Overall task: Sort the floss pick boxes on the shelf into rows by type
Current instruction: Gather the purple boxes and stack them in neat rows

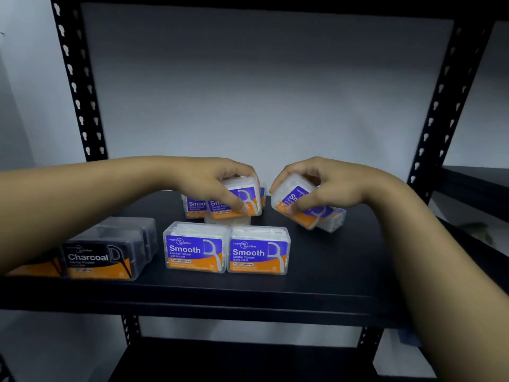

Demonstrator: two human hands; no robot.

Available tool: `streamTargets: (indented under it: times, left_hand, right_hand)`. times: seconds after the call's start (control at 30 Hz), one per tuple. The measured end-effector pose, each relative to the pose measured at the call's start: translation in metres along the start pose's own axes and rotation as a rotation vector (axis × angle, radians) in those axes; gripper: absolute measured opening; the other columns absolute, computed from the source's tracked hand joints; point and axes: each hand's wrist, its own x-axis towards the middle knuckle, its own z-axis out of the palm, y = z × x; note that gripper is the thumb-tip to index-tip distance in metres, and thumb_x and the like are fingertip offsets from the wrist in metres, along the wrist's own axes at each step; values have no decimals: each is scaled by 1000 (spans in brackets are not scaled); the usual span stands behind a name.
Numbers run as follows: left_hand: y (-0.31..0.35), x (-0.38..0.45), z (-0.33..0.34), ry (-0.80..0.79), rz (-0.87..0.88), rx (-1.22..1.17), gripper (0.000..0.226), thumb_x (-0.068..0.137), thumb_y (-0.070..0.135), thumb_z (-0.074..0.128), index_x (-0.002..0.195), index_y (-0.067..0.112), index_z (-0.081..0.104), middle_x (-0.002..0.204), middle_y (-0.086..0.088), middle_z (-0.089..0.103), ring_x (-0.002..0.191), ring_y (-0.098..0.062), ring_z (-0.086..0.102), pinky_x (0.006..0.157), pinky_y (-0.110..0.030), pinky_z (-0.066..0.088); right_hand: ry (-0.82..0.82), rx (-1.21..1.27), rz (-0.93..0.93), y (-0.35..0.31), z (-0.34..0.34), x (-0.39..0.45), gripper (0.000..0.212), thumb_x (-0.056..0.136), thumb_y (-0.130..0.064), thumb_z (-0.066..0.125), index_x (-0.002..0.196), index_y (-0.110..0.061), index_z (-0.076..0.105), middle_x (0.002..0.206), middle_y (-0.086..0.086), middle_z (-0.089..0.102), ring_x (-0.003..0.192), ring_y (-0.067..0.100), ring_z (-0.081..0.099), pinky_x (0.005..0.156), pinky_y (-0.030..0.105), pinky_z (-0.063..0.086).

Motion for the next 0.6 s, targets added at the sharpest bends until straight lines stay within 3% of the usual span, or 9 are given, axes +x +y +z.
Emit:
streamTargets:
  times: [0.17,0.37,0.6]
  left_hand:
    - [12,9,13,-52,-7,49,36,86,32,79,118,28,62,108,9,75,93,-15,75,74,-31,64]
    - [37,28,21,-97,25,90,31,88,29,76,114,32,59,105,14,72,88,-6,74,69,-19,60]
    - [41,48,34,-178,-21,163,28,91,30,74,112,30,56,105,10,72,86,-7,73,72,-22,58]
  right_hand:
    - [-182,-77,147,0,1,-11,35,83,-19,83,113,-33,73,105,-4,78,93,18,77,83,37,64]
    - [-300,-160,274,-6,4,-20,33,78,-25,87,108,-33,75,102,-6,79,92,16,77,85,37,64]
    - [-317,-210,290,-8,21,-29,28,76,-30,89,102,-30,77,99,-8,79,92,14,76,91,39,62]
